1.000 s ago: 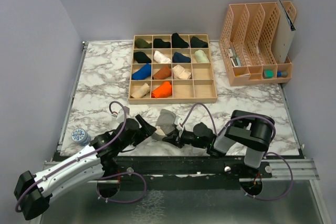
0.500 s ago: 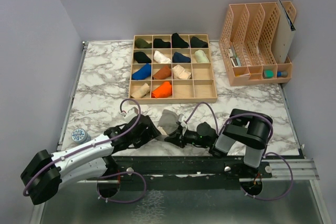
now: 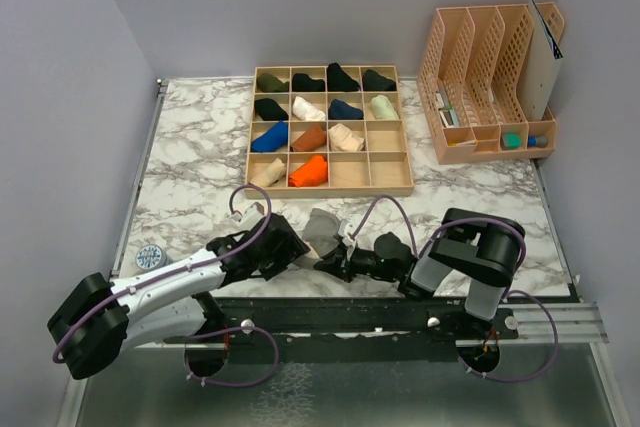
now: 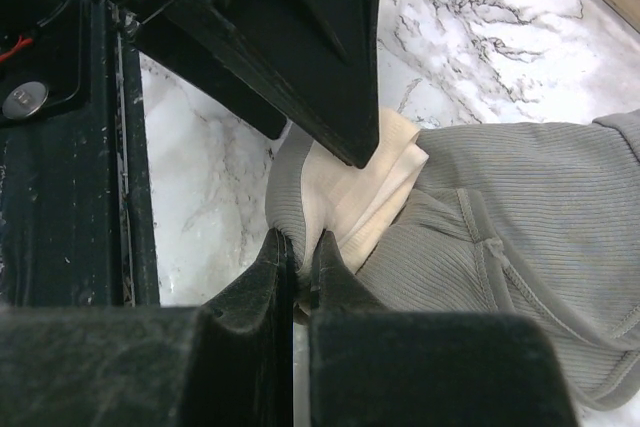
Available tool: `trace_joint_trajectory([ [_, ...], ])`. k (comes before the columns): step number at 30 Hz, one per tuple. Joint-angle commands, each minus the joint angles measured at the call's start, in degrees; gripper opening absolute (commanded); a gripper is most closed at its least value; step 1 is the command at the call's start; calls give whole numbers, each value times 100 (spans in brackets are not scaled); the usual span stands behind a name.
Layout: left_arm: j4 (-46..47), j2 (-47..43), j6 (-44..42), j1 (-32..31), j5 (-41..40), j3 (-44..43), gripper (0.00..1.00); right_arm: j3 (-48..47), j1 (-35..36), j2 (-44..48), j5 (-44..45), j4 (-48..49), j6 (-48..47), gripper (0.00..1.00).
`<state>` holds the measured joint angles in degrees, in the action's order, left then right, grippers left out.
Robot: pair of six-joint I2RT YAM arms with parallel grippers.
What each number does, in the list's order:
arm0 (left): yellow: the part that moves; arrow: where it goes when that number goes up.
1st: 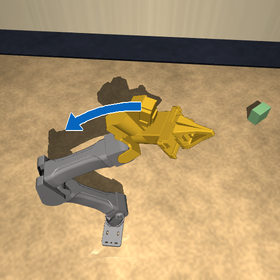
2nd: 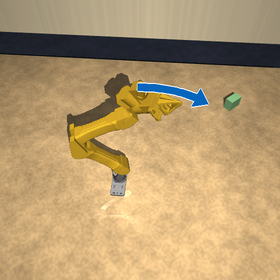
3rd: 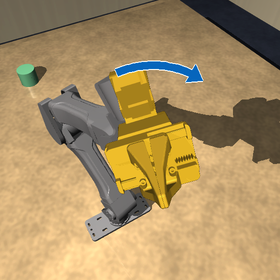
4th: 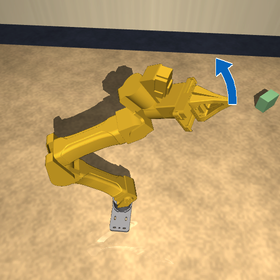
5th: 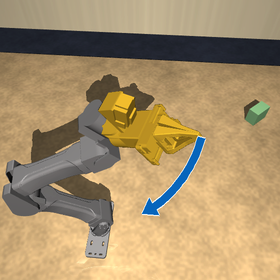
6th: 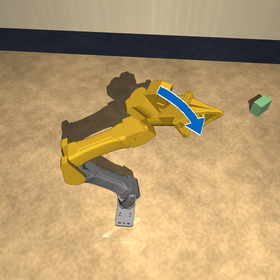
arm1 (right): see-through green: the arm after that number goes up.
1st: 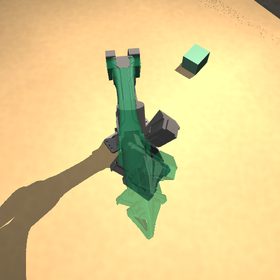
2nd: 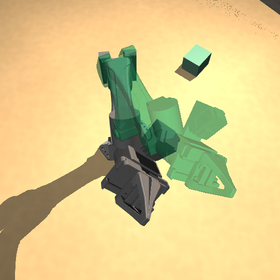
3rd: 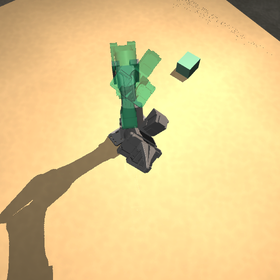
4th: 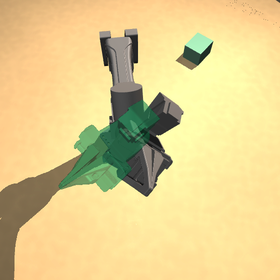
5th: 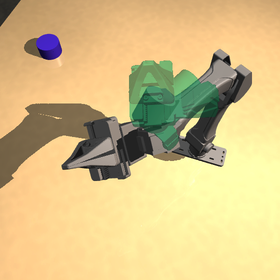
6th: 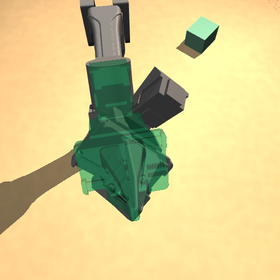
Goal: Roll the underwear
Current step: Roll the underwear to the center of the board.
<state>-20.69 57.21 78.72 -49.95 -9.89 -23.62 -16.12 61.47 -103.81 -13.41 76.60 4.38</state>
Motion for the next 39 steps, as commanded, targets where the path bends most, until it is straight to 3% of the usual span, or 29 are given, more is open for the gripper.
trace_joint_trajectory([
  [1,215,230,138,29,-90,0,74,90,-4,-25,-29,-233,-152,1],
  [9,373,790,-65,30,-257,-71,63,125,-5,-112,-45,-98,-193,1],
  [13,331,1039,-197,30,-143,-116,43,143,-4,-130,31,-28,-194,1],
  [21,63,657,-424,29,-338,-204,0,264,-4,-281,176,327,74,1],
  [23,18,676,-487,30,-310,-315,0,267,-8,-312,123,393,297,1],
  [28,-237,801,-610,30,-273,-568,24,310,-12,-371,163,552,1182,0],
  [32,-223,560,-575,51,-314,-493,37,587,-36,-733,411,1446,1952,1],
  [34,-210,433,-604,69,-320,-469,48,731,-47,-948,615,1820,2421,1],
  [39,-221,360,-802,128,-278,-556,62,893,-68,-1343,997,2311,3151,0],
])
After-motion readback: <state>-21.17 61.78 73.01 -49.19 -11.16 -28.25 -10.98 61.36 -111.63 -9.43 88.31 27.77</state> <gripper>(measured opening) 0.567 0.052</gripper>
